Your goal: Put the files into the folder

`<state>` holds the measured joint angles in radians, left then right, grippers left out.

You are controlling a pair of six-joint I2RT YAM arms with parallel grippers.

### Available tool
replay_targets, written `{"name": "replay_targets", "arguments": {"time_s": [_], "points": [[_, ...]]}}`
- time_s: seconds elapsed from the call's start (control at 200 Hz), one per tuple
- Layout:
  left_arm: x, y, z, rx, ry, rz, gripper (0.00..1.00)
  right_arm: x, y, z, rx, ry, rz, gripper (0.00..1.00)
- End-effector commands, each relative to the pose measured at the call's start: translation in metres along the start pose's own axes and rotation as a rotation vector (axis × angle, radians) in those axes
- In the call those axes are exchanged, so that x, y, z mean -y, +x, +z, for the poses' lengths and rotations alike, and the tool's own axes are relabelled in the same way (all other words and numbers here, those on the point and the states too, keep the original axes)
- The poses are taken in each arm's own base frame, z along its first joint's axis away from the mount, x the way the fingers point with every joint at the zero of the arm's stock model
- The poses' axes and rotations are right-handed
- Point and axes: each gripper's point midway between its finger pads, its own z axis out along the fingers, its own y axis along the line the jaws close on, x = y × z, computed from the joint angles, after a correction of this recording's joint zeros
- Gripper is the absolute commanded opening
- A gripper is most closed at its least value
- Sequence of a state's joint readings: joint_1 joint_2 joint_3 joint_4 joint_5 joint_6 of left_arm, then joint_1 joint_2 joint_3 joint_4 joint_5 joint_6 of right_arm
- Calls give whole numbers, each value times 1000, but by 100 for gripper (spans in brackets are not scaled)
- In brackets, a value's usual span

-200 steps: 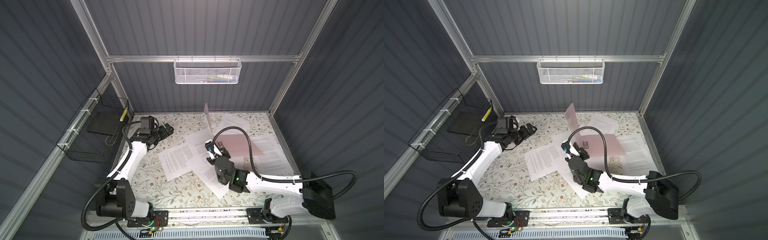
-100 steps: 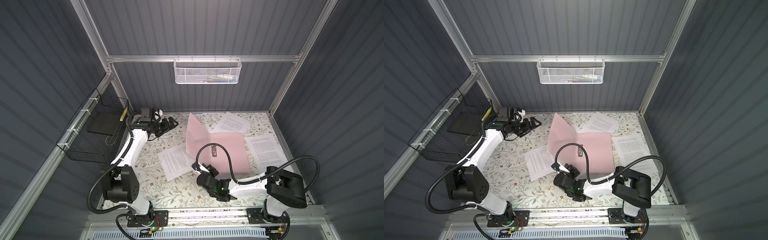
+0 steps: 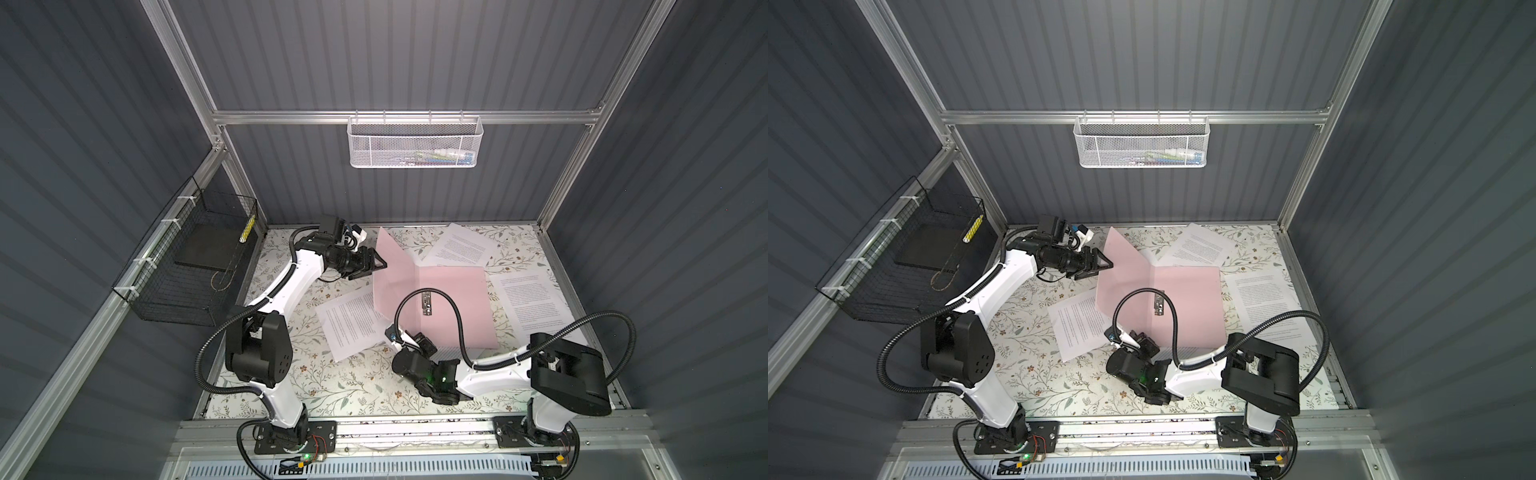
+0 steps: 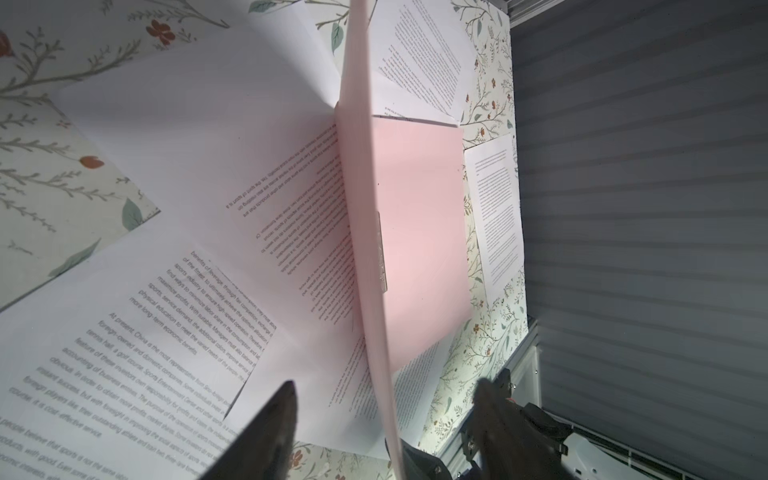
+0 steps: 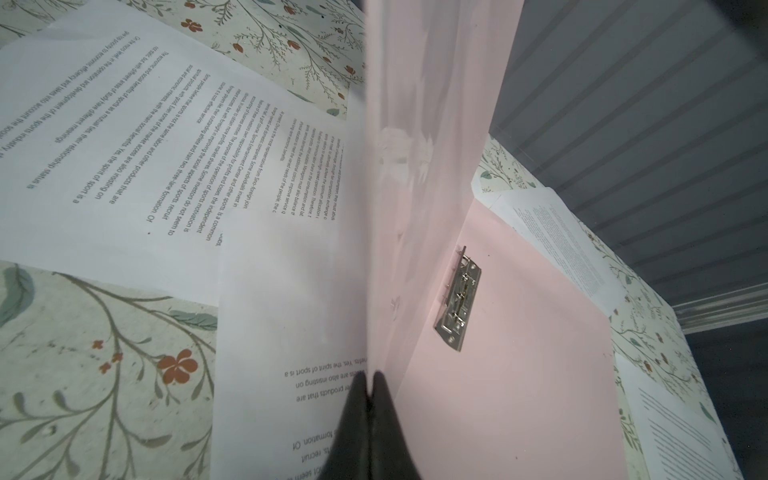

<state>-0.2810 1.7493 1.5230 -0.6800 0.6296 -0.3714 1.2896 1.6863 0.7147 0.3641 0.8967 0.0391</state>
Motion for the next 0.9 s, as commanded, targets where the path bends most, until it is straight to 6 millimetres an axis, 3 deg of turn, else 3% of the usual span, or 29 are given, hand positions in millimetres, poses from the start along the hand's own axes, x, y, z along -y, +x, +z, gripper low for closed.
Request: {"name": "replay_targets", "arguments": {"time_s": [0.0,0.085,0.125,0.145,0.235,0.335,0.47,0.61,0.715,0.79,0.896], "points": [[-3,2,9,-40,19,-46,39,0,-4,-1,2,8,22,0],[0,0,19,-51,75,-88,12,4,-7,-3,8,16,31,0],[1,-1,23,-53,96,-108,0,6,-8,-4,11,20,38,9],[2,-1,25,-54,102,-118,0,7,-9,-5,14,21,43,15],[2,-7,23,-17,96,-124,0,10,-19,-12,18,-10,63,52],[6,-13,6,34,41,-88,0,18,-33,-20,7,-112,156,98],[-7,-3,-16,8,-112,-63,0,33,-56,-42,9,-321,306,99],[-14,8,-46,40,-122,-86,0,60,-68,-60,34,-367,362,99],[-15,7,-81,118,-65,-135,0,84,-53,-46,-59,-320,413,99],[-8,5,-101,160,9,-156,0,90,-42,-34,-104,-329,455,99],[-32,18,-112,134,-166,-115,0,85,-28,-11,-176,-337,491,99]]}}
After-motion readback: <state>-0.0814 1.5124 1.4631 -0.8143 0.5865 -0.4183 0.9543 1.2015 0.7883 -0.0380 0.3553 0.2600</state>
